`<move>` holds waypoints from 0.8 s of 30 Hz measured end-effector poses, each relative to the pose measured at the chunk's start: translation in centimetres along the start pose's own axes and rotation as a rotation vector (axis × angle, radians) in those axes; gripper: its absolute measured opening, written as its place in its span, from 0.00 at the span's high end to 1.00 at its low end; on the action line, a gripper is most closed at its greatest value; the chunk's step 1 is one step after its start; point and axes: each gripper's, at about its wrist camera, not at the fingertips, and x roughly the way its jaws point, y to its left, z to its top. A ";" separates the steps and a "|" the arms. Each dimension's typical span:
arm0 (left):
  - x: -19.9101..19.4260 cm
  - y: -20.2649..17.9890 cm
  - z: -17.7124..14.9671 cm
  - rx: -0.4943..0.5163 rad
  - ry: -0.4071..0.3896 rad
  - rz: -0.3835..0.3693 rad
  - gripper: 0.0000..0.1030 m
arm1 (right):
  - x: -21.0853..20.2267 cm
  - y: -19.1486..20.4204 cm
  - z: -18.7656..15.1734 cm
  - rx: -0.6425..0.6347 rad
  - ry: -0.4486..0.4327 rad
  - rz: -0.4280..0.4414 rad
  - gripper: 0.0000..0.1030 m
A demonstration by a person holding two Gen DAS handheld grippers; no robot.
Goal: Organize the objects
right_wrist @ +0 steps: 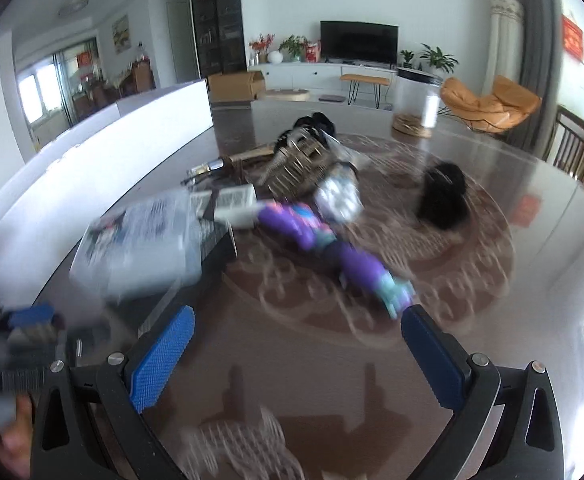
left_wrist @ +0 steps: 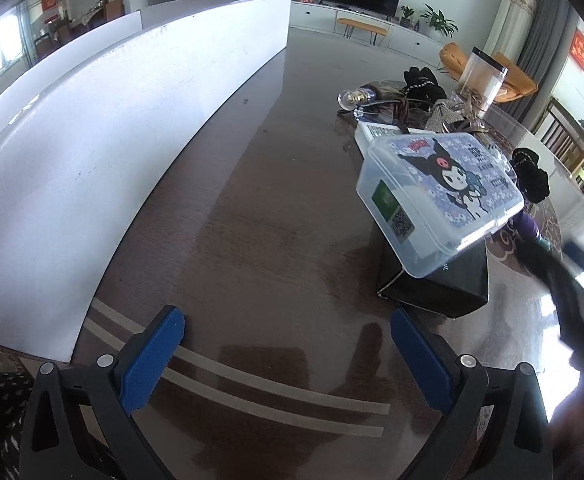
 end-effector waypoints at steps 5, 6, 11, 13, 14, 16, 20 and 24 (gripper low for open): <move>0.2 -0.1 0.0 0.006 -0.001 0.006 0.00 | 2.6 3.9 4.5 -0.113 0.028 0.047 0.00; 0.2 -0.1 0.1 0.006 -0.001 0.006 0.00 | 2.8 5.1 5.2 -0.143 0.021 0.085 0.00; 0.4 -0.3 0.2 0.009 -0.001 0.012 0.00 | 4.6 6.7 5.4 -0.059 0.163 0.168 0.00; 0.4 -0.4 0.1 0.017 0.000 0.021 0.00 | 5.2 6.7 4.6 -0.012 0.219 0.194 0.00; 0.5 -0.5 0.1 0.021 0.001 0.025 0.00 | 5.7 7.1 4.5 -0.002 0.251 0.190 0.00; 0.6 -0.7 0.2 0.028 0.003 0.031 0.00 | 6.8 7.5 3.8 -0.009 0.305 0.167 0.00; 0.6 -0.7 0.3 0.029 0.003 0.027 0.00 | 7.3 8.0 2.9 -0.069 0.332 0.150 0.11; 0.7 -0.9 0.3 0.041 0.002 0.029 0.00 | 5.9 6.9 1.5 -0.130 0.307 0.116 0.38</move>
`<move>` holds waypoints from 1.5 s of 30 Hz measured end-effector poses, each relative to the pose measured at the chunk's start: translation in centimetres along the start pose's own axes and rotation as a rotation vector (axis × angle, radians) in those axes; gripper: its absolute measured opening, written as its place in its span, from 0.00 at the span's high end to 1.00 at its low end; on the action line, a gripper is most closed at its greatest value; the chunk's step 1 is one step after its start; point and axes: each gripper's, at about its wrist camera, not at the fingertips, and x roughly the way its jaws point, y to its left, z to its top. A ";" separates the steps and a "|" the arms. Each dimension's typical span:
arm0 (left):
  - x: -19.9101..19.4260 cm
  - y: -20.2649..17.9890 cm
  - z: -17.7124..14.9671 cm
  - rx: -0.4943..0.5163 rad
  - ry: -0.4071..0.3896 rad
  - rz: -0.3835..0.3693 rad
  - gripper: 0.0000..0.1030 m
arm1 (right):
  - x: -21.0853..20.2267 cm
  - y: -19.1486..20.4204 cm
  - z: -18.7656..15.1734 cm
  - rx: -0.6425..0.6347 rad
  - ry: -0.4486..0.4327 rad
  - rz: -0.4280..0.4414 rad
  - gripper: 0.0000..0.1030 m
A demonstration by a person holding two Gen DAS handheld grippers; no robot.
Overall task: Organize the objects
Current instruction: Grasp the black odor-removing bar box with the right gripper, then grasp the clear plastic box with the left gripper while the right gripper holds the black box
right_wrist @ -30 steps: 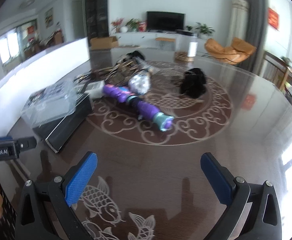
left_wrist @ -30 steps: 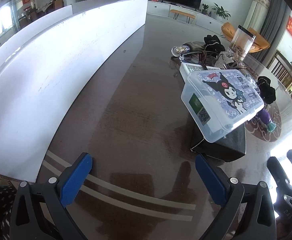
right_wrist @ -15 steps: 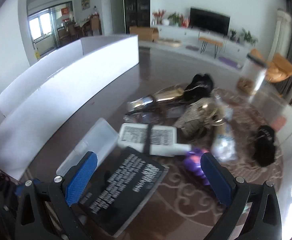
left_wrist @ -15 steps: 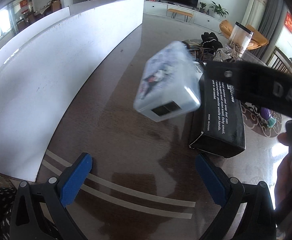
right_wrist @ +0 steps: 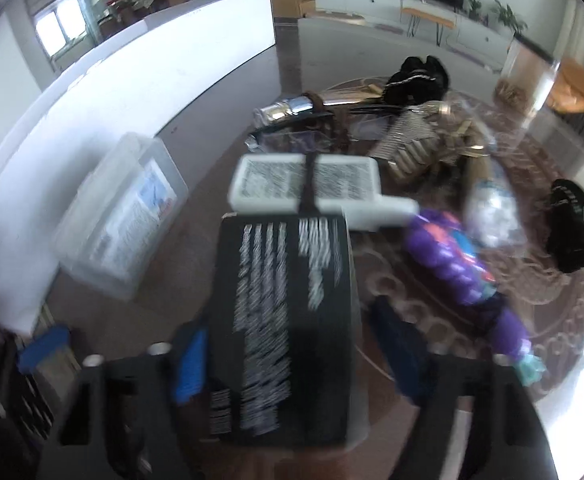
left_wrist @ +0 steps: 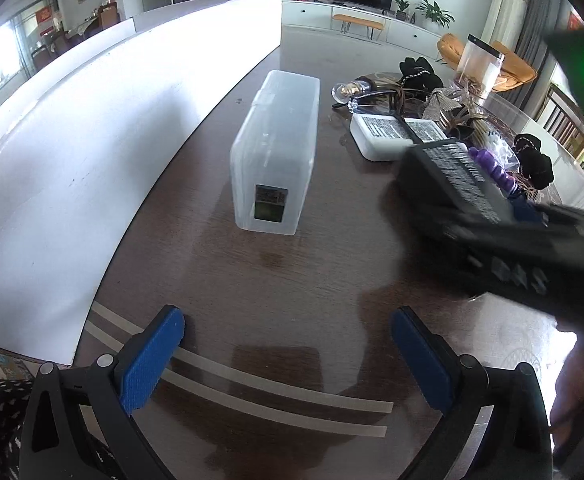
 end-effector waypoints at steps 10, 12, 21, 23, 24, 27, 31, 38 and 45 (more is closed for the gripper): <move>0.4 -1.2 0.0 0.055 -0.003 0.007 0.00 | -5.0 -7.5 -8.5 0.069 -0.101 -0.089 0.42; 0.4 -1.3 0.1 0.054 -0.007 0.008 0.00 | -5.7 -8.4 -10.1 0.080 -0.142 -0.100 0.38; 0.2 -1.6 -0.2 0.055 -0.018 0.009 0.00 | -4.3 -8.9 -9.8 0.049 -0.128 -0.085 0.00; 0.2 -1.5 -0.4 0.053 -0.021 0.009 0.00 | -4.5 -8.9 -10.1 0.050 -0.136 -0.083 0.00; 0.1 -1.5 -0.4 0.052 -0.023 0.010 0.00 | -4.4 -8.9 -10.0 0.050 -0.137 -0.084 0.00; 0.1 -1.6 -0.5 0.049 -0.030 0.013 0.00 | -4.5 -8.9 -10.0 0.051 -0.138 -0.084 0.00; 0.1 -1.5 -0.6 0.044 -0.038 0.014 0.00 | -4.4 -8.9 -10.1 0.050 -0.138 -0.084 0.00; 0.1 -1.9 -0.2 0.065 -0.004 -0.001 0.00 | -4.4 -9.0 -10.1 0.050 -0.139 -0.084 0.00; -1.9 -0.6 4.0 0.017 -0.141 0.047 0.00 | -4.4 -9.0 -10.0 0.050 -0.139 -0.084 0.00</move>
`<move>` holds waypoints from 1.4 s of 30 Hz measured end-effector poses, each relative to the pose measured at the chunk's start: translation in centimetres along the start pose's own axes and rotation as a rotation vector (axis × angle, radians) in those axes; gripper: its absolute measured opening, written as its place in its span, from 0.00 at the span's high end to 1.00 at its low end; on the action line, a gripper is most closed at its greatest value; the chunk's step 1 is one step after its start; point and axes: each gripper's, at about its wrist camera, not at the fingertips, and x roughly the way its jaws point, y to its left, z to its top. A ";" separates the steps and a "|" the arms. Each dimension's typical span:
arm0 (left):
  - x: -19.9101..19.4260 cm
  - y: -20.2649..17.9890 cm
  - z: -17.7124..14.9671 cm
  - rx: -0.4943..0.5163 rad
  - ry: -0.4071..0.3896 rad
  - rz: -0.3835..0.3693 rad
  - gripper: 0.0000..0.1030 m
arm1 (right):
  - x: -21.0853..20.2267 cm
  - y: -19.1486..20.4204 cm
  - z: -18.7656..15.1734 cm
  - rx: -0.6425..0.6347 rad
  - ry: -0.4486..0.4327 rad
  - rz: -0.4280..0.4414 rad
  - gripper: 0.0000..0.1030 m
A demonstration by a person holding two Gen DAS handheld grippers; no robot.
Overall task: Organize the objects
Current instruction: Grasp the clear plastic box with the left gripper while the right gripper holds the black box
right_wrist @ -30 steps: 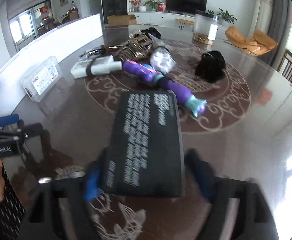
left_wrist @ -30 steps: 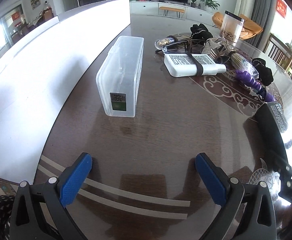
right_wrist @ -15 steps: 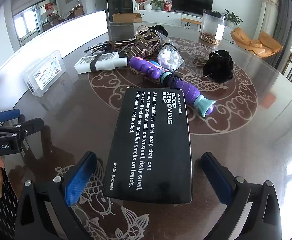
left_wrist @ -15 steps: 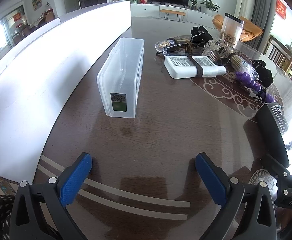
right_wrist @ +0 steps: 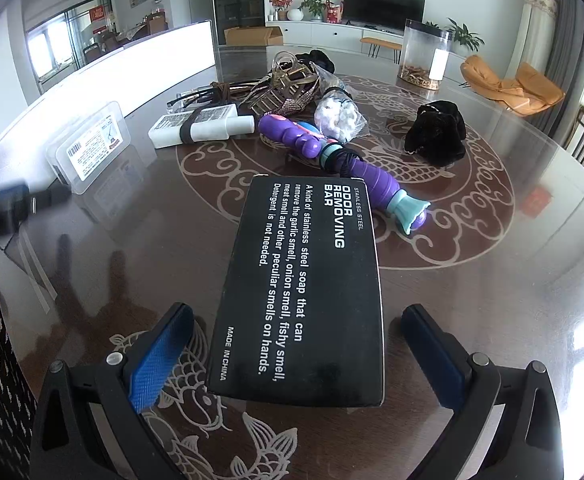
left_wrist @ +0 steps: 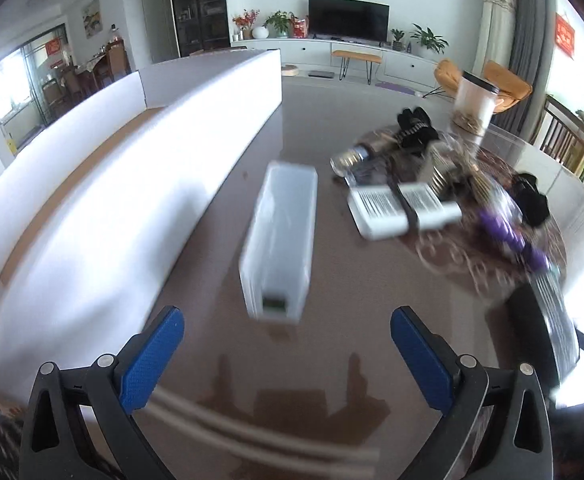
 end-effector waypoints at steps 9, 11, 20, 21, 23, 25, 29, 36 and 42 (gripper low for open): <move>3.8 -1.7 3.0 0.051 0.048 -0.071 0.00 | 0.1 0.0 0.0 0.000 -0.001 0.000 0.00; 4.2 -2.6 2.8 0.077 0.053 -0.089 0.00 | 0.1 0.0 0.0 -0.001 -0.001 -0.001 0.00; 2.9 -5.0 1.4 0.156 -0.006 -0.185 0.00 | 0.1 0.0 0.0 -0.001 -0.001 -0.001 0.00; 2.9 -5.2 1.3 0.166 -0.005 -0.200 0.00 | 0.1 0.0 0.0 -0.001 -0.001 -0.001 0.00; 2.8 -5.6 1.1 0.190 0.007 -0.247 0.00 | 0.1 0.0 -0.1 -0.001 -0.002 -0.001 0.00; 2.7 -6.2 0.7 0.214 0.020 -0.297 0.00 | 0.1 0.0 0.0 -0.001 -0.002 -0.001 0.00; 2.0 -6.9 0.2 0.238 0.041 -0.415 0.00 | 0.1 -0.1 0.0 -0.001 -0.002 -0.001 0.00; 2.2 0.9 1.9 -0.133 0.061 -0.503 0.00 | 0.2 -0.1 0.0 -0.001 -0.002 -0.001 0.00; 4.3 2.4 3.8 -0.209 0.136 -0.515 0.00 | 0.2 -0.1 0.0 0.001 -0.003 -0.003 0.00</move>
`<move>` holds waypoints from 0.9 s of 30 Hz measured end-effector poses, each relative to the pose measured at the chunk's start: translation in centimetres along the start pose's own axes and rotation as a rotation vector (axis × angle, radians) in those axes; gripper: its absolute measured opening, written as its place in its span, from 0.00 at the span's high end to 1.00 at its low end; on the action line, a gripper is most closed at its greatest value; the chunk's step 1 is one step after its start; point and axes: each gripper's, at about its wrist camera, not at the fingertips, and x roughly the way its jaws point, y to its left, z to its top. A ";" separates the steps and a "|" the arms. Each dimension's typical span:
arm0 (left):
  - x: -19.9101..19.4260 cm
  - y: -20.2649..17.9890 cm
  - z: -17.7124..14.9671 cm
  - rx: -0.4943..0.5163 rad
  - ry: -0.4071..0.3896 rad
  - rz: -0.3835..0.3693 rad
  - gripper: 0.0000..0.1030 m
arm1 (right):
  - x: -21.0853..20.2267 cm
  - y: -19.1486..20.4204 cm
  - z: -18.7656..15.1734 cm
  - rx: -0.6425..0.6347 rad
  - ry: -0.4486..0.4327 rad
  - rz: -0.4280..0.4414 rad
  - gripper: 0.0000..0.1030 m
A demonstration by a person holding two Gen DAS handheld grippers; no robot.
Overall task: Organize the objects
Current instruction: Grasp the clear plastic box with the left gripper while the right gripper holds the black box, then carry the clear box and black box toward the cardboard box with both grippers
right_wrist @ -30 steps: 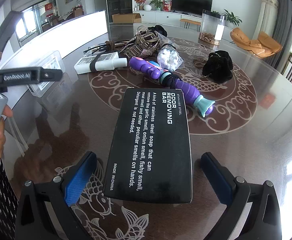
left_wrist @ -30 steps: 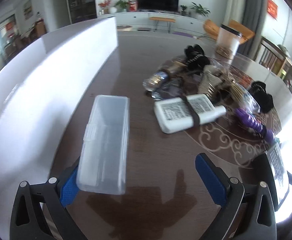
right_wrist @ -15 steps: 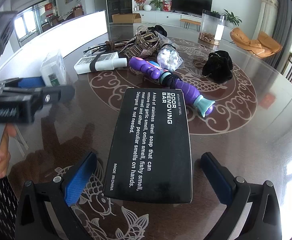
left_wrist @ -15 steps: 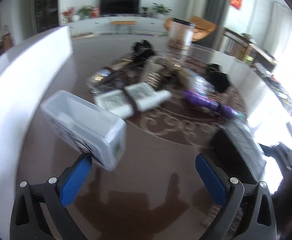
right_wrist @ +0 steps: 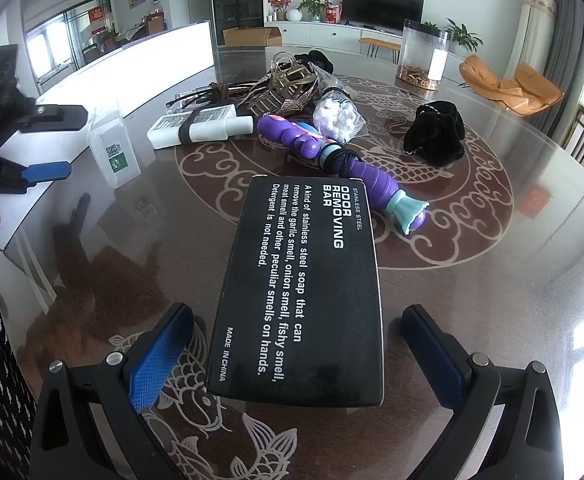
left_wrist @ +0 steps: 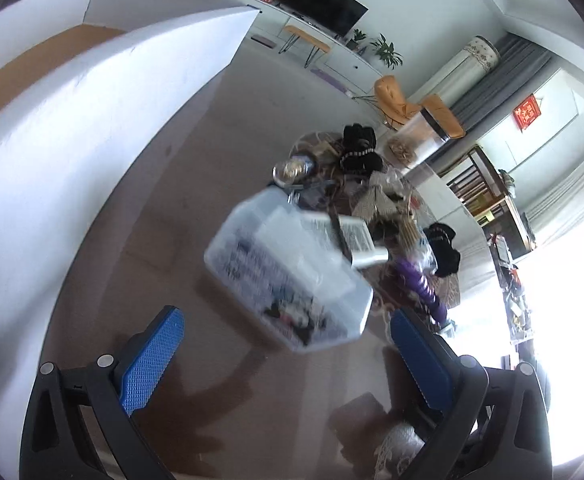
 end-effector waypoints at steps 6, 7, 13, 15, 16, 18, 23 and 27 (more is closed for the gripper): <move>2.9 -2.3 3.6 0.038 -0.020 0.154 0.00 | 0.0 -0.1 0.1 0.003 0.000 -0.002 0.00; 3.5 -2.5 3.8 0.045 -0.011 0.185 0.00 | 0.0 -0.2 0.1 0.004 0.000 -0.002 0.00; 5.5 -4.7 3.2 0.229 0.044 0.208 0.35 | -0.1 -0.3 0.0 0.004 0.000 -0.002 0.00; 5.6 -5.5 2.2 0.299 0.070 0.186 0.58 | -0.1 -0.3 0.1 0.004 0.000 -0.002 0.00; 5.3 -5.7 1.6 0.315 0.091 0.146 0.65 | -0.1 -0.3 0.1 0.004 0.000 -0.002 0.00; 4.2 -6.2 0.1 0.357 0.105 0.054 0.69 | -0.1 -0.3 0.1 0.004 0.000 -0.002 0.00; 2.0 -4.8 -2.9 0.448 0.136 0.149 0.64 | -0.1 -0.2 0.0 0.003 -0.001 -0.003 0.00; -0.2 -2.8 -2.4 0.419 0.126 0.240 0.52 | -0.1 -0.3 0.1 0.004 -0.001 -0.003 0.00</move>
